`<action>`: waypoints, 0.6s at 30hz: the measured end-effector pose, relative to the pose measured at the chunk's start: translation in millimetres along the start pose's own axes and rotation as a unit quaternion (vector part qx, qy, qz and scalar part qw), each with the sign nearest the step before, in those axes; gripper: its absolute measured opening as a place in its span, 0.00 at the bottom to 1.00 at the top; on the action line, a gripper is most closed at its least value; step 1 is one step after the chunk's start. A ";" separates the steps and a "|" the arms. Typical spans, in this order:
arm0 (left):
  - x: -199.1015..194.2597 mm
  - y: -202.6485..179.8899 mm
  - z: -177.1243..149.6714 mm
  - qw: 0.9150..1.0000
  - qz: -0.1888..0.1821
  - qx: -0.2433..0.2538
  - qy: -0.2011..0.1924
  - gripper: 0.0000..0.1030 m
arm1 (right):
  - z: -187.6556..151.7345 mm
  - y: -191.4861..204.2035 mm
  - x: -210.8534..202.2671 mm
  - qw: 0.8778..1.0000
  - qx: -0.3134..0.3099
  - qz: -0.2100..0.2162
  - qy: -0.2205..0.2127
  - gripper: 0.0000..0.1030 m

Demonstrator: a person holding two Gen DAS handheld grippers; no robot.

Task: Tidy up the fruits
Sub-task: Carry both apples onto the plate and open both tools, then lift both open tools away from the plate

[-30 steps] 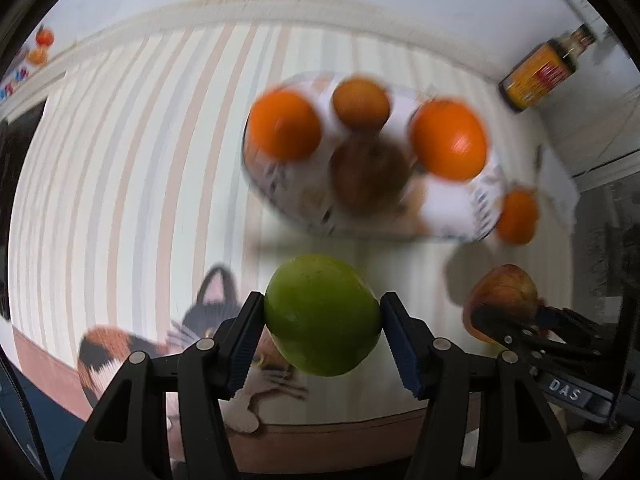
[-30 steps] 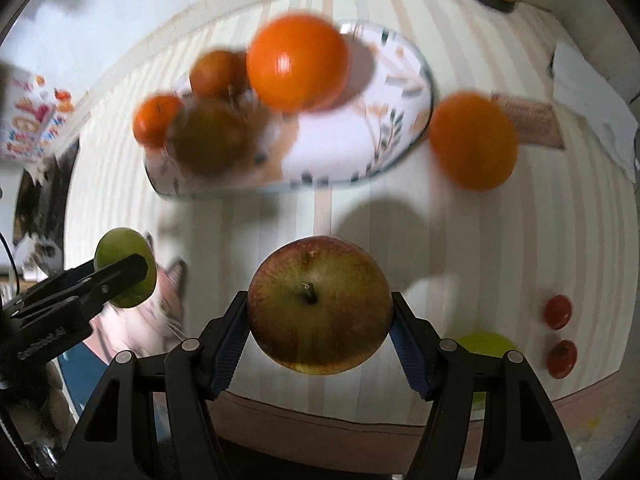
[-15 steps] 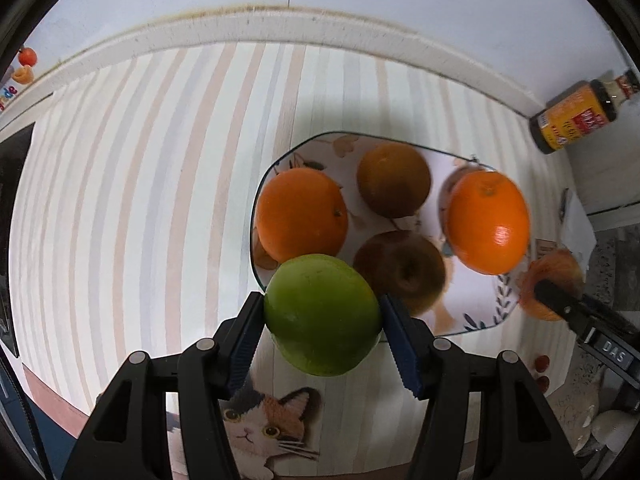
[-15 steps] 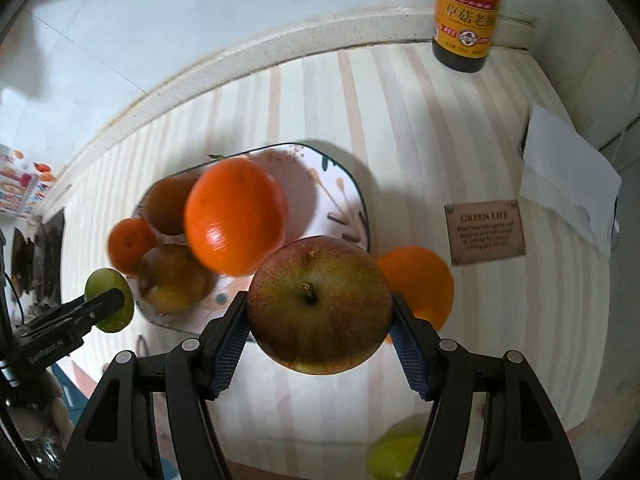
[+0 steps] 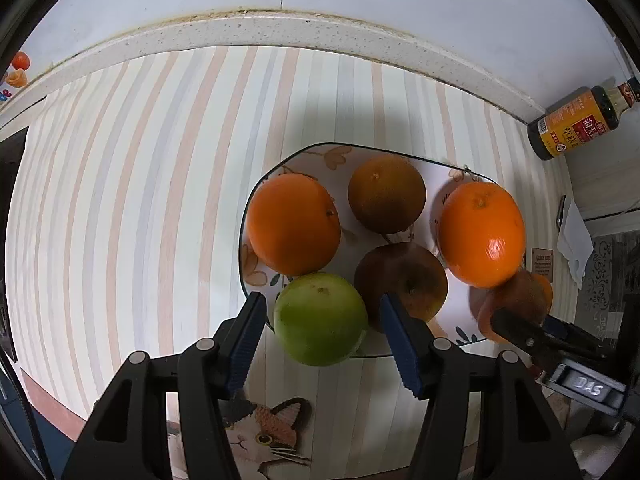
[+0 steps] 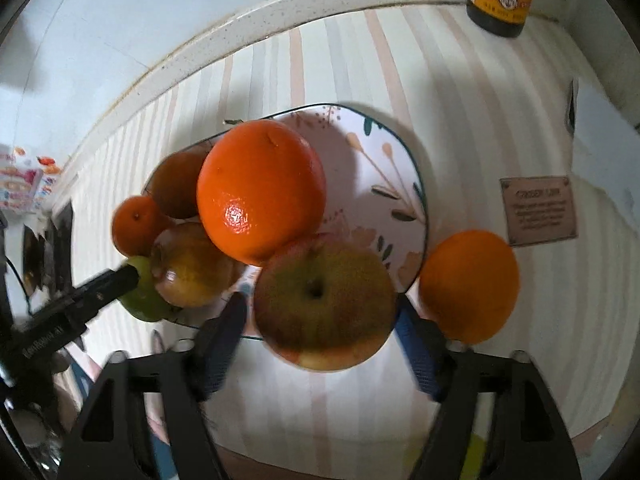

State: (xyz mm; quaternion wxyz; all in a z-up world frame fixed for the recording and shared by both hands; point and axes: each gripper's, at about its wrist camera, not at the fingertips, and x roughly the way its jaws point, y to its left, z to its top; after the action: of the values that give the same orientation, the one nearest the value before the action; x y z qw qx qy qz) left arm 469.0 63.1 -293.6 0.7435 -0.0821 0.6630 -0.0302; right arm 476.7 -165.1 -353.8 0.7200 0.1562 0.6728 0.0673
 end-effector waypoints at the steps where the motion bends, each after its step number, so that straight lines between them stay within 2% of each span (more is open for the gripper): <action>1: 0.1 0.0 0.4 1.000 0.001 -0.002 0.000 0.55 | 0.5 0.1 -1.8 1.000 0.007 0.009 -0.001 0.89; 2: -0.6 0.7 0.5 1.000 0.001 -0.005 0.000 0.55 | 1.1 0.6 -2.2 1.000 0.008 0.010 -0.003 0.90; 4: -2.9 0.6 0.3 1.000 -0.002 -0.007 -0.005 0.65 | 0.1 2.6 -6.9 1.000 0.008 0.009 -0.010 0.91; 5: -4.4 1.0 0.4 1.000 -0.002 -0.007 -0.005 0.76 | -0.1 2.3 -9.1 1.000 0.009 0.008 -0.011 0.93; 6: -7.1 0.4 0.3 1.000 0.000 -0.006 -0.010 0.83 | -0.3 1.9 -11.2 1.000 0.010 0.006 -0.011 0.93; 12: -18.2 -2.3 -3.0 0.999 0.017 0.008 -0.027 0.84 | -8.9 2.9 -27.8 0.999 -0.001 -0.029 -0.030 0.93; 18: -34.5 -2.7 -18.0 0.999 0.020 0.009 -0.048 0.84 | -25.1 13.5 -46.3 0.996 -0.024 -0.067 -0.049 0.93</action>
State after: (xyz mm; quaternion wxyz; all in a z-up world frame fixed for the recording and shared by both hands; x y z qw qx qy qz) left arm 447.2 64.2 -261.3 0.7753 -0.0635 0.6281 -0.0178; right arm 449.4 -163.2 -306.8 0.7588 0.0964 0.6436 0.0274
